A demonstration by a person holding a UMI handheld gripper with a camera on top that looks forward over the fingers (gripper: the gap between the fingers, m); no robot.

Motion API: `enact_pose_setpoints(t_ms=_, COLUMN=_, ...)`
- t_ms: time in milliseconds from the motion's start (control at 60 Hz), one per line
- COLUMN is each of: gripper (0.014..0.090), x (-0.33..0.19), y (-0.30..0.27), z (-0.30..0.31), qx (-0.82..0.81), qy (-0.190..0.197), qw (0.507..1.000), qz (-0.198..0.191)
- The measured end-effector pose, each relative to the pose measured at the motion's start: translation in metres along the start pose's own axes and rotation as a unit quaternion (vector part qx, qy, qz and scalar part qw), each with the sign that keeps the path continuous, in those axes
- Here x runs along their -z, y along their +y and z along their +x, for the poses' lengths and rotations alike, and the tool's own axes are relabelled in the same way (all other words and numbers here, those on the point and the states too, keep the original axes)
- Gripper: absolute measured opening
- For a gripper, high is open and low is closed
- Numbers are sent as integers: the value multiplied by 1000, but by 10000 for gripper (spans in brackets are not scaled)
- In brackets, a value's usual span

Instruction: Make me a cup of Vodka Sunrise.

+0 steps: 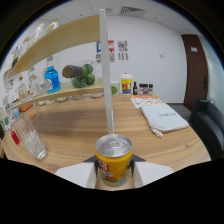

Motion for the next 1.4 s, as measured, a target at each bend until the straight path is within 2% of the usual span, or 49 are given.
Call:
enact_pose_setpoints(t_ms=317, gripper=555, x=5, y=12, z=3, qx=-3, qy=24, qw=999, qz=-26)
enact_pose_setpoints(t_ms=350, gripper=614, x=6, y=13, z=5, qx=-1, qy=31, qw=999, qz=-33)
enact_pose_setpoints(t_ms=417, gripper=806, x=12, y=12, z=8, qx=1, qy=42, qw=998, qz=-43)
enact_pose_setpoints(t_ms=467, gripper=862, x=20, y=5, z=7, qx=-1, qy=49, qw=998, qz=-39)
enact_pose_setpoints(t_ms=650, gripper=857, x=67, y=-34, z=-4, qx=7, qy=84, qw=996, qz=-10)
enact_pose_setpoints(t_ms=783, gripper=857, x=107, y=-61, z=-38, qx=5, qy=88, qw=996, qz=18)
enact_pose_setpoints(t_ms=883, gripper=853, x=127, y=-69, z=-79, qx=11, qy=77, qw=996, qz=36)
enact_pose_setpoints(t_ms=1133, gripper=862, x=128, y=-49, z=-186, qx=8, qy=31, qw=999, qz=32)
enact_pose_setpoints(t_ms=1283, gripper=862, x=121, y=-47, z=-221, qx=12, qy=21, qw=999, qz=32)
enact_pose_setpoints(t_ms=1400, gripper=864, x=121, y=-70, z=-242, qx=15, qy=13, qw=999, qz=50)
